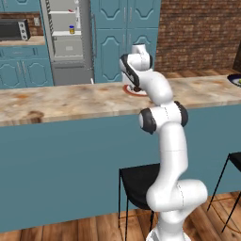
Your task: Pick the chicken drumstick and corn from their plates and place them in the bowl. Then put the bowl in the fridge.
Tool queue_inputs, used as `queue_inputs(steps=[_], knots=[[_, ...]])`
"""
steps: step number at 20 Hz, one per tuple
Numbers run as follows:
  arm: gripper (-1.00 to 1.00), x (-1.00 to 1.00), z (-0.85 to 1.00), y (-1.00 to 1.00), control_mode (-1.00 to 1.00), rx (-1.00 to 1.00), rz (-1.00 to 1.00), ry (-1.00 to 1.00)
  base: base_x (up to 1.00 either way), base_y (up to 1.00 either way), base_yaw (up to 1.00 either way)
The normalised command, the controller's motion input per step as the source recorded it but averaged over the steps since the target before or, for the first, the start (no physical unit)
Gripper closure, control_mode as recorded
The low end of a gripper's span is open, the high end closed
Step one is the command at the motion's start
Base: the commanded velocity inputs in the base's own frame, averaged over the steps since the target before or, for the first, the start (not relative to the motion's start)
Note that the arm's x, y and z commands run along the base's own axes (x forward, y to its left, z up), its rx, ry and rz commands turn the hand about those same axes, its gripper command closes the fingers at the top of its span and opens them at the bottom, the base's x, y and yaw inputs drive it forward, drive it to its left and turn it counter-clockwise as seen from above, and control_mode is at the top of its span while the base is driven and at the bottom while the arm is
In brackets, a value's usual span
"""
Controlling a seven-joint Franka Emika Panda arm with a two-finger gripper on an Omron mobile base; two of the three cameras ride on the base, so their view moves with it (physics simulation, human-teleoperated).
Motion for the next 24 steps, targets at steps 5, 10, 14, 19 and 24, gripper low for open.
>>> queue_inputs(steps=[5, 10, 14, 19, 24], knots=[[1.0, -0.27, 0.08, 0.0, -1.0, 0.05, 0.0, 0.0, 0.0, 0.0, 0.0], [1.0, -0.71, 0.15, -0.12, -1.0, 0.11, -0.03, -0.02, 0.0, 0.0, 0.0], [1.0, -0.78, 0.02, -0.08, -1.0, 0.14, -0.04, -0.04, 0.0, 0.0, 0.0], [1.0, -0.88, 0.0, -0.01, -1.0, 0.09, 0.0, -0.1, 0.0, 0.0, 0.0], [1.0, -0.94, -0.13, 0.04, -1.0, 0.01, 0.0, -0.16, 0.0, 0.0, 0.0]])
